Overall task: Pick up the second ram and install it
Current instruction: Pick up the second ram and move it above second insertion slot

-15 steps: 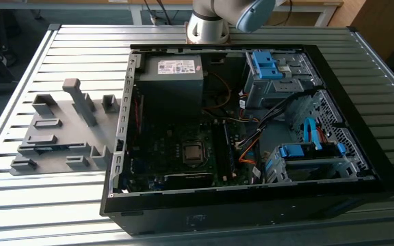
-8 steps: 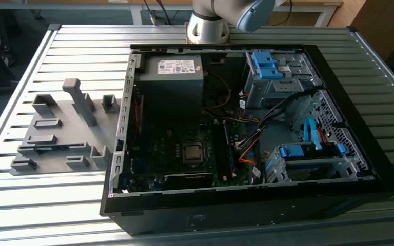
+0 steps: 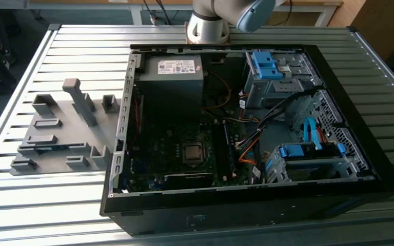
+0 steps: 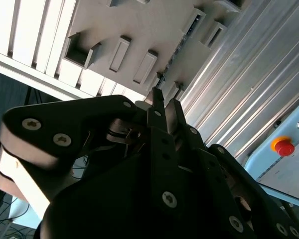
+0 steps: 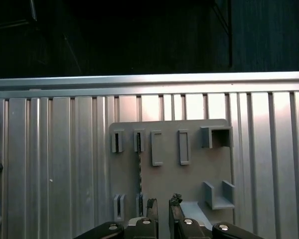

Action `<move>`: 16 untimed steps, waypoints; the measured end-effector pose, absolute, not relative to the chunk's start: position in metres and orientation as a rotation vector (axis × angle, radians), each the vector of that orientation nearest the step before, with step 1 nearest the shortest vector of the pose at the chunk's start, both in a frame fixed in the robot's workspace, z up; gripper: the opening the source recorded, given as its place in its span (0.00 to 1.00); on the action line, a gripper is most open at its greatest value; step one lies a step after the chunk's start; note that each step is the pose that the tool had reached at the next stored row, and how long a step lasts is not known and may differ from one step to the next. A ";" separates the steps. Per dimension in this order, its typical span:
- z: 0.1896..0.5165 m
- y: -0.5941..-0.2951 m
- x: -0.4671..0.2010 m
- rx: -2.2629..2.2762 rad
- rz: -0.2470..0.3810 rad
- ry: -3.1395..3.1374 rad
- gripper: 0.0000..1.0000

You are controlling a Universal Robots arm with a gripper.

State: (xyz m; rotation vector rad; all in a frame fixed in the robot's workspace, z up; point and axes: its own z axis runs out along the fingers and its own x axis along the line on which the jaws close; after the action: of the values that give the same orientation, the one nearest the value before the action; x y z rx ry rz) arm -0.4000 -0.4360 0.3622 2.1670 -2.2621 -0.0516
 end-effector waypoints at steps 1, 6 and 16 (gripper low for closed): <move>0.361 -0.436 -0.400 2.167 -0.052 -2.262 0.24; 0.359 -0.436 -0.400 2.167 -0.052 -2.262 0.24; 0.353 -0.438 -0.400 2.167 -0.051 -2.262 0.24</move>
State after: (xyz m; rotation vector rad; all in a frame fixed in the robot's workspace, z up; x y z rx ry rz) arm -0.4002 -0.4375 0.3532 2.1672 -2.2623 -0.0510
